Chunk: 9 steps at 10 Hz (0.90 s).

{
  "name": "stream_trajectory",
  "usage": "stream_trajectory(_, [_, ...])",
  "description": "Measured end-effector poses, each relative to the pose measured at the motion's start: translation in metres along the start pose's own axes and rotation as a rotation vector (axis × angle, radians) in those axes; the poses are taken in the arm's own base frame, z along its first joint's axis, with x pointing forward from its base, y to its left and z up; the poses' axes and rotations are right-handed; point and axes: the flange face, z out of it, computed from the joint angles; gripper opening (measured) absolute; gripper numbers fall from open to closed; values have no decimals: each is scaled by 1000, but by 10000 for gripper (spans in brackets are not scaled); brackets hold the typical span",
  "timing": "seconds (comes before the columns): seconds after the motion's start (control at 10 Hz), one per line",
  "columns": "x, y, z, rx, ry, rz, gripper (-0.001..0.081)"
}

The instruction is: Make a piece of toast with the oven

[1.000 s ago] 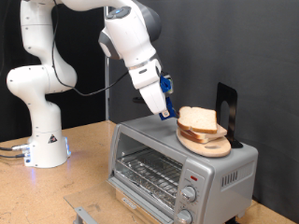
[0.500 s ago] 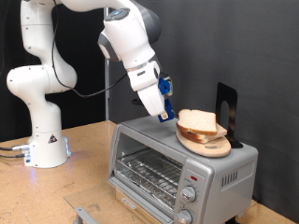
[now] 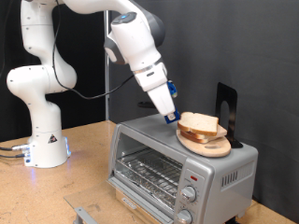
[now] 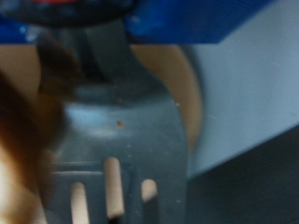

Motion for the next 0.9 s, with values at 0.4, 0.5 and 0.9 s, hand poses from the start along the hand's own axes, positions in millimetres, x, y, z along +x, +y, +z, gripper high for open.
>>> stream_trajectory(0.4, [-17, -42, 6, 61, 3, -116, 394])
stream_trajectory(0.5, [-23, -47, 2, 74, 17, -129, 394])
stream_trajectory(0.9, [-47, -41, -22, 50, 75, -110, 394])
